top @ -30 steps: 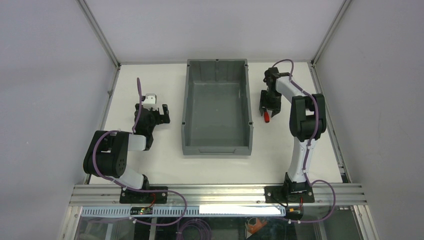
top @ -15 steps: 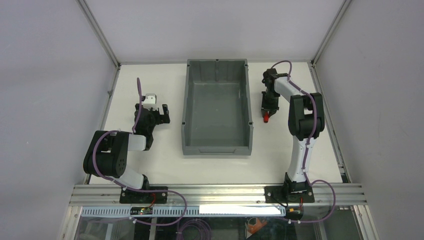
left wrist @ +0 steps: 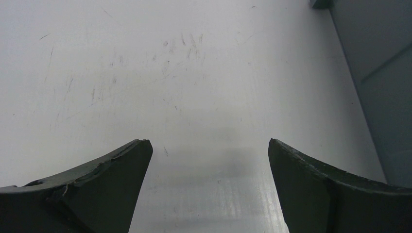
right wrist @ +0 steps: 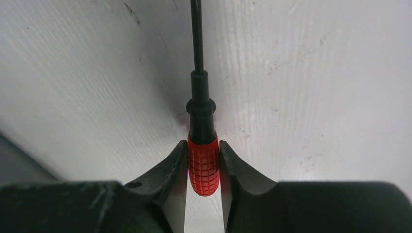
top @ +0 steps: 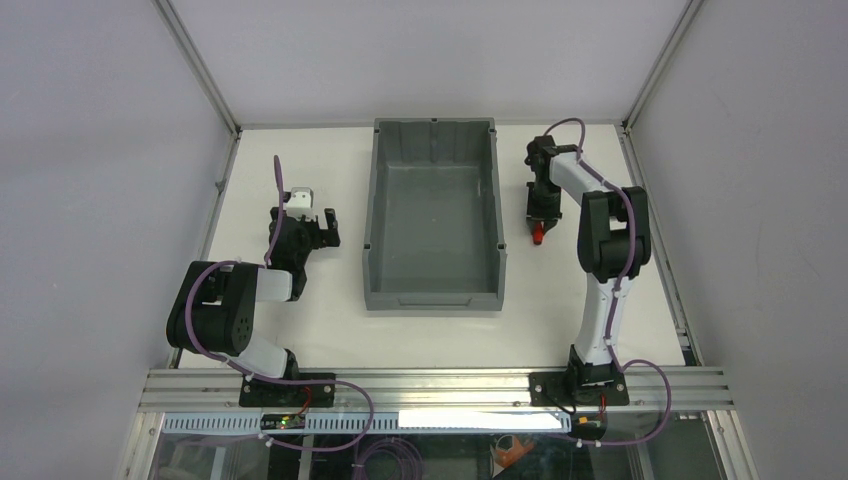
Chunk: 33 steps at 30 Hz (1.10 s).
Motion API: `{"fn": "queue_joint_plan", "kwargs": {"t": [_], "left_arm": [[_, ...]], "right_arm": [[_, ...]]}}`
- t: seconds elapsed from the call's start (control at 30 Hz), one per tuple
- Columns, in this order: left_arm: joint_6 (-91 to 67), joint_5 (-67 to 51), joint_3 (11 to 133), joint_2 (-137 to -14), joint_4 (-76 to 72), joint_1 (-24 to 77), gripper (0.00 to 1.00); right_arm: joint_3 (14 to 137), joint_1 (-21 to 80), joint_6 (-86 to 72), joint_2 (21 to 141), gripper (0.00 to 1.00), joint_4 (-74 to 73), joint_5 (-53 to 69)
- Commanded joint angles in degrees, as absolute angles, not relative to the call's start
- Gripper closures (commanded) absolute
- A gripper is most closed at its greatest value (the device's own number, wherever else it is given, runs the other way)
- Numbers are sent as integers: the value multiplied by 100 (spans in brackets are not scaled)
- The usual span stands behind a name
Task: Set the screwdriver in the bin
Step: Pick up the screwdriver from the center of the board, then place the screwdriver in the bin.
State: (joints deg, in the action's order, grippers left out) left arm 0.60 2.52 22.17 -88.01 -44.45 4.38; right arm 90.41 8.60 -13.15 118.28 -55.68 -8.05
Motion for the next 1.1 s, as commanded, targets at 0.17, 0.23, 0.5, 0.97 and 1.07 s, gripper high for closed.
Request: {"fn": "queue_joint_plan", "kwargs": {"t": [0.17,0.23,0.5,0.97,1.07], "left_arm": [[14,167,2197,-8615,-4610,378,1],[12,167,2197,-8621,-4598,378,1],[17,167,2197,-8622,-4601,378,1],[16,167,2197,-8618,-4605,378,1],[14,167,2197,-8620,-4605,378,1]], "right_arm": [[9568,826,-1274,10716,100,-6009,-1226],[9668,826,-1274,10576,100,-6093,-1270],[10133,826,-1285,10074,100,-6392,-1258],[11313,1010,-1396,9721,100,-6873,-694],[11559,1137,-1442,9704,100,-6944,-580]]}}
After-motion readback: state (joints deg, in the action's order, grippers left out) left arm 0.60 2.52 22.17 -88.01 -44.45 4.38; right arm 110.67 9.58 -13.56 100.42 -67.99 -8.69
